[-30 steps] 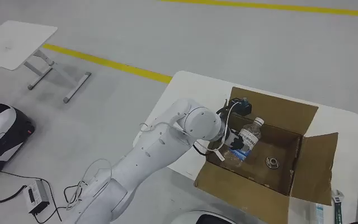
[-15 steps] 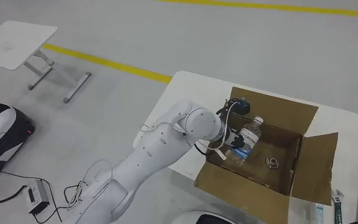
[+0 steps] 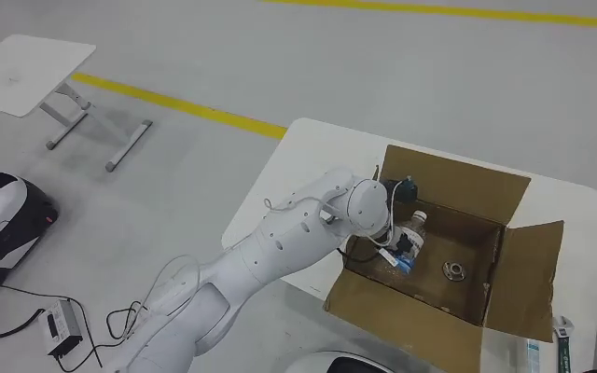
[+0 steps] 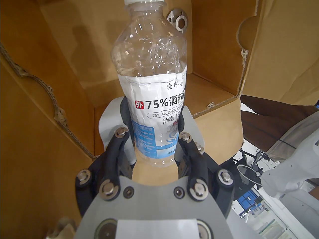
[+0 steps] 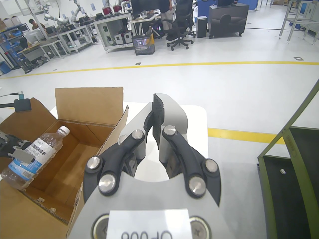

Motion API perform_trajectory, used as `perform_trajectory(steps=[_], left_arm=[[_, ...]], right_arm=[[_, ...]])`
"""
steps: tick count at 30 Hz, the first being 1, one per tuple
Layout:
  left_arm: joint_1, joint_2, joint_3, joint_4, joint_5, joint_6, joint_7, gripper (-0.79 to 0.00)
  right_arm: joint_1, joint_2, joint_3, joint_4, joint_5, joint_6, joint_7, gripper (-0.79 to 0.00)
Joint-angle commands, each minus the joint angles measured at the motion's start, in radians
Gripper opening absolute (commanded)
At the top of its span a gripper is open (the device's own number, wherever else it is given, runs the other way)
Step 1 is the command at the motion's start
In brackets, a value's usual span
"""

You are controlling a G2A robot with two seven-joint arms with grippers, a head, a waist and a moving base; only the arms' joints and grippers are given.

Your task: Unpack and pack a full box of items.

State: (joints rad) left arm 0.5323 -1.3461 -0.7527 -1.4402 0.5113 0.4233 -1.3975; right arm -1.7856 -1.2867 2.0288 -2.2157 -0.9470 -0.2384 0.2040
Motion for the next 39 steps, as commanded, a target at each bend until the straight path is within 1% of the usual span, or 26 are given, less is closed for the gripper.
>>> perform_trajectory(steps=[1, 2, 3, 4, 8, 15, 19, 22, 24, 27, 29, 30, 32, 33, 35, 37, 39], left_arm=[[-0.005, -0.004, 0.017, 0.022, -0.01, 0.001, 0.002, -0.76], [-0.01, -0.006, 0.024, 0.029, -0.011, 0.002, 0.003, -0.582], [-0.012, -0.008, 0.029, 0.033, -0.017, 0.002, 0.003, -0.314], [-0.015, -0.009, 0.033, 0.036, -0.023, 0.003, 0.004, 0.0], [-0.024, -0.012, 0.043, 0.039, -0.027, 0.002, 0.002, 0.0], [-0.022, -0.002, 0.017, 0.013, -0.014, -0.002, 0.002, 0.0], [-0.009, 0.011, -0.003, -0.04, 0.033, -0.034, 0.018, 0.0], [0.008, 0.024, -0.013, -0.1, 0.116, -0.044, 0.031, 0.0], [0.025, 0.034, -0.025, -0.15, 0.157, -0.061, 0.031, 0.0], [0.056, 0.052, -0.047, -0.232, 0.244, -0.089, 0.034, 0.0], [0.082, 0.064, -0.069, -0.292, 0.292, -0.099, 0.032, 0.0], [0.096, 0.069, -0.079, -0.32, 0.31, -0.109, 0.029, 0.0], [0.123, 0.08, -0.106, -0.374, 0.343, -0.123, 0.021, 0.0], [0.138, 0.085, -0.122, -0.398, 0.35, -0.128, 0.016, 0.0], [0.162, 0.093, -0.152, -0.435, 0.357, -0.139, 0.008, 0.0], [0.183, 0.099, -0.183, -0.46, 0.358, -0.138, 0.006, 0.0], [0.203, 0.104, -0.206, -0.48, 0.352, -0.141, 0.006, 0.0]], right_arm=[[0.0, 0.0, 0.0, 0.0, 0.0, 0.0, 0.0, -0.785], [0.0, 0.0, 0.0, 0.0, 0.0, 0.0, 0.0, -0.785], [0.0, 0.0, 0.0, 0.0, 0.0, 0.0, 0.0, -0.785], [0.0, 0.0, 0.0, 0.0, 0.0, 0.0, 0.0, -0.785], [0.0, 0.0, 0.0, 0.0, 0.0, 0.0, 0.0, -0.785], [0.0, 0.0, 0.0, 0.0, 0.0, 0.0, 0.0, -0.785], [0.0, 0.0, 0.0, 0.0, 0.0, 0.0, 0.0, -0.785], [0.0, 0.001, -0.002, 0.002, -0.003, -0.005, 0.005, -0.785], [-0.001, 0.003, 0.005, 0.004, -0.04, -0.001, 0.031, -0.785], [0.004, 0.008, 0.013, 0.009, -0.084, 0.016, 0.098, -0.785], [0.007, 0.013, 0.027, 0.016, -0.133, 0.023, 0.178, -0.785], [0.012, 0.016, 0.029, 0.019, -0.146, 0.024, 0.224, -0.785], [0.016, 0.024, 0.035, 0.034, -0.205, 0.004, 0.366, -0.785], [0.026, 0.028, 0.034, 0.042, -0.216, -0.003, 0.416, -0.785], [0.038, 0.036, 0.022, 0.064, -0.234, -0.057, 0.505, -0.785], [0.046, 0.044, 0.014, 0.083, -0.316, -0.103, 0.547, -0.785], [0.048, 0.045, 0.012, 0.087, -0.327, -0.104, 0.546, -0.785]])
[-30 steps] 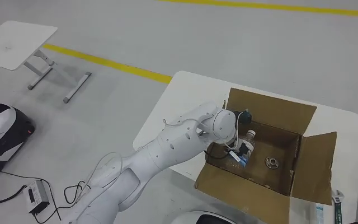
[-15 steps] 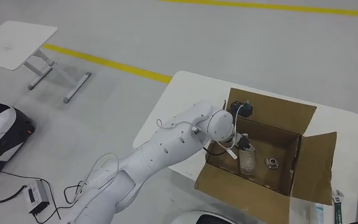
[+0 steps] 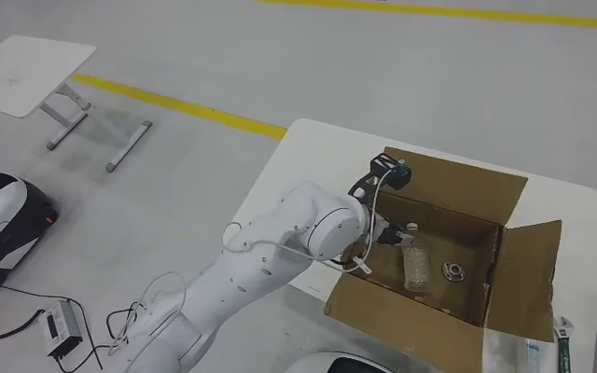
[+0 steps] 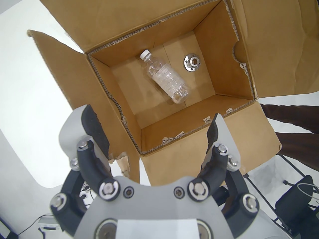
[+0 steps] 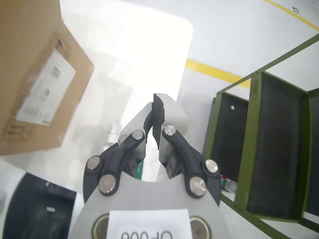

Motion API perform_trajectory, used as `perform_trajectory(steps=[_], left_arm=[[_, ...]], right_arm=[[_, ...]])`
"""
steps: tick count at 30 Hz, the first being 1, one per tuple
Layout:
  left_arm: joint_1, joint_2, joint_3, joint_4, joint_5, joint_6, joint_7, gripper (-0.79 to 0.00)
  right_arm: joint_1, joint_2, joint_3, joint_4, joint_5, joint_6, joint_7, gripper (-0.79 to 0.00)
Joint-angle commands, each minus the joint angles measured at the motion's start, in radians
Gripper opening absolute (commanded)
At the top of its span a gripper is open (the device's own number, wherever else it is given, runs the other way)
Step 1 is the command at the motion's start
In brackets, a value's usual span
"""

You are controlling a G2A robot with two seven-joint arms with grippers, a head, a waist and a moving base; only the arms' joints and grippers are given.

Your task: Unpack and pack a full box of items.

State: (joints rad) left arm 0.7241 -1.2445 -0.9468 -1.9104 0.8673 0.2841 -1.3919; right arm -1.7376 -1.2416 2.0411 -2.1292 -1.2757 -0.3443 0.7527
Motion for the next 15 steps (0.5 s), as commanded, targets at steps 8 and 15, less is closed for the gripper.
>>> perform_trajectory(steps=[8, 15], left_arm=[[0.014, 0.003, -0.015, -0.012, -0.006, -0.002, 0.001, 0.0], [0.014, 0.003, -0.015, -0.012, -0.006, -0.002, 0.001, 0.0]], right_arm=[[0.0, 0.0, 0.0, 0.0, 0.001, 0.002, -0.003, -0.785], [-0.007, 0.005, -0.092, 0.007, -0.087, -0.016, 0.113, -0.785]])
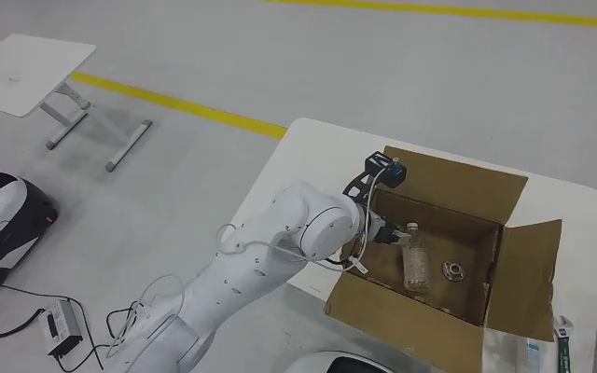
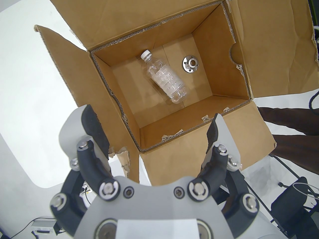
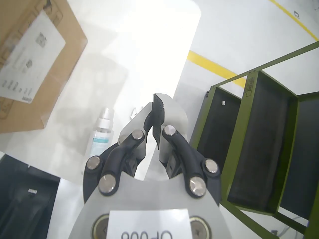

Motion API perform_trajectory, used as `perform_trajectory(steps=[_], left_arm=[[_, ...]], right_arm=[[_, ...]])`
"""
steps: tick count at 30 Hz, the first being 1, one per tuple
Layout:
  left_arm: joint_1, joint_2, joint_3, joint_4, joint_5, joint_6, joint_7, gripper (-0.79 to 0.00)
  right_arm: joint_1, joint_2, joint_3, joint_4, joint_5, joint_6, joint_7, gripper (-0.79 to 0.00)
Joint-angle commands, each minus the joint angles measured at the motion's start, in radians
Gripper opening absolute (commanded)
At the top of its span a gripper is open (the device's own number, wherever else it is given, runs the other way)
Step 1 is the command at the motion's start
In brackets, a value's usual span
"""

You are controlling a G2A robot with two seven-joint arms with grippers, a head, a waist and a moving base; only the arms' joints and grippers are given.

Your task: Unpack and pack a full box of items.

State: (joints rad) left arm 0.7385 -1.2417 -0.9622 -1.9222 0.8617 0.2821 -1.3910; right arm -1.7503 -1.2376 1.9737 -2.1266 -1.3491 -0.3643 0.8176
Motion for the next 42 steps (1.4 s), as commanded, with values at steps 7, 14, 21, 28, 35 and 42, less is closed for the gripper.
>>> perform_trajectory(steps=[7, 14, 21, 28, 35, 42], left_arm=[[0.0, 0.0, 0.0, 0.0, 0.0, 0.0, 0.0, 0.0], [0.0, 0.0, 0.0, 0.0, 0.0, 0.0, 0.0, 0.0], [0.0, 0.0, 0.0, 0.0, 0.0, 0.0, 0.0, 0.0], [0.0, 0.0, 0.0, 0.0, 0.0, 0.0, 0.0, 0.0], [0.0, 0.0, 0.0, 0.0, 0.0, 0.0, 0.0, 0.0], [0.0, 0.0, 0.0, 0.0, 0.0, 0.0, 0.0, 0.0]], right_arm=[[0.088, 0.004, -0.167, 0.074, -0.043, 0.025, 0.298, -0.785], [0.164, 0.009, -0.203, 0.153, 0.024, 0.034, 0.41, -0.606], [0.193, 0.016, -0.203, 0.169, 0.062, 0.04, 0.457, -0.486], [0.187, 0.02, -0.201, 0.185, 0.119, 0.058, 0.471, -0.326], [0.168, 0.026, -0.196, 0.218, 0.152, 0.072, 0.453, -0.308], [0.174, 0.03, -0.232, 0.263, 0.148, 0.08, 0.433, -0.326]])
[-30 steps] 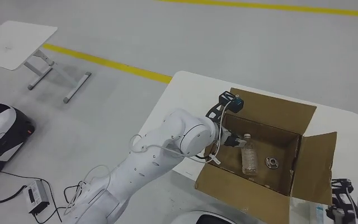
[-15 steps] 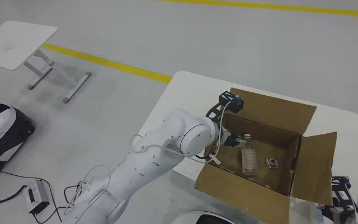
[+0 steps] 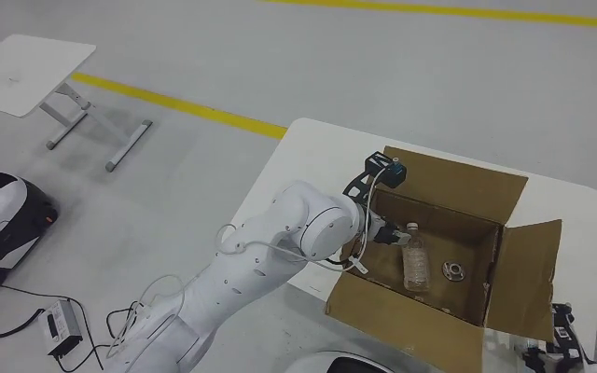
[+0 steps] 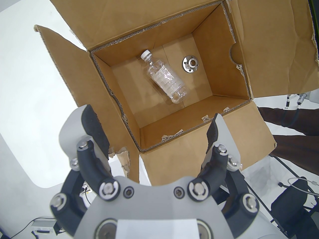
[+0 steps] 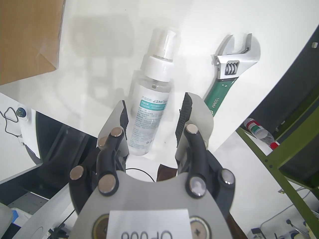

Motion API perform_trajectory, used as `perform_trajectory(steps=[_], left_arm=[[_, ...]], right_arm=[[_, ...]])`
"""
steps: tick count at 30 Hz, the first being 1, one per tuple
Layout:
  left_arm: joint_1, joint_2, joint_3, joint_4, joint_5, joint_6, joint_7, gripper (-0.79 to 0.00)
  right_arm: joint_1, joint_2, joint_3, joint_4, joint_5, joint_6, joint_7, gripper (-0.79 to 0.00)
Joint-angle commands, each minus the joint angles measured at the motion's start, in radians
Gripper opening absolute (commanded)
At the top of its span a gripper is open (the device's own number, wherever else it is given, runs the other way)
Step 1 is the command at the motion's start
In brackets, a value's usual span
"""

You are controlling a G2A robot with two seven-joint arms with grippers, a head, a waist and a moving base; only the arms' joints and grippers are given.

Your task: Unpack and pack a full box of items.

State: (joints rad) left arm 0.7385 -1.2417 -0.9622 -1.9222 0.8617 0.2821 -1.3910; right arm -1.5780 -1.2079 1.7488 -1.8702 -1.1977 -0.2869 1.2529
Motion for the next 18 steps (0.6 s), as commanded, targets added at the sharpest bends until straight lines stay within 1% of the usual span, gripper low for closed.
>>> perform_trajectory(steps=[1, 9, 11, 13, 14, 15, 18], left_arm=[[0.0, 0.0, 0.0, 0.0, 0.0, 0.0, 0.0, 0.0], [0.0, 0.0, 0.0, 0.0, 0.0, 0.0, 0.0, 0.0], [0.0, 0.0, 0.0, 0.0, 0.0, 0.0, 0.0, 0.0], [0.0, 0.0, 0.0, 0.0, 0.0, 0.0, 0.0, 0.0], [0.0, 0.0, 0.0, 0.0, 0.0, 0.0, 0.0, 0.0], [0.0, 0.0, 0.0, 0.0, 0.0, 0.0, 0.0, 0.0], [0.0, 0.0, 0.0, 0.0, 0.0, 0.0, 0.0, 0.0]], right_arm=[[0.004, 0.001, -0.012, 0.012, -0.006, 0.006, -0.004, -0.326], [0.028, 0.007, -0.038, 0.048, -0.014, 0.02, -0.01, -0.382], [0.033, 0.009, -0.042, 0.055, -0.014, 0.023, -0.012, -0.477], [0.037, 0.01, -0.045, 0.06, -0.013, 0.027, -0.011, -0.61], [0.04, 0.011, -0.046, 0.061, -0.013, 0.029, -0.012, -0.708], [0.041, 0.012, -0.047, 0.061, -0.012, 0.031, -0.012, -0.785], [0.043, 0.015, -0.037, 0.048, 0.0, 0.033, -0.012, -0.785]])
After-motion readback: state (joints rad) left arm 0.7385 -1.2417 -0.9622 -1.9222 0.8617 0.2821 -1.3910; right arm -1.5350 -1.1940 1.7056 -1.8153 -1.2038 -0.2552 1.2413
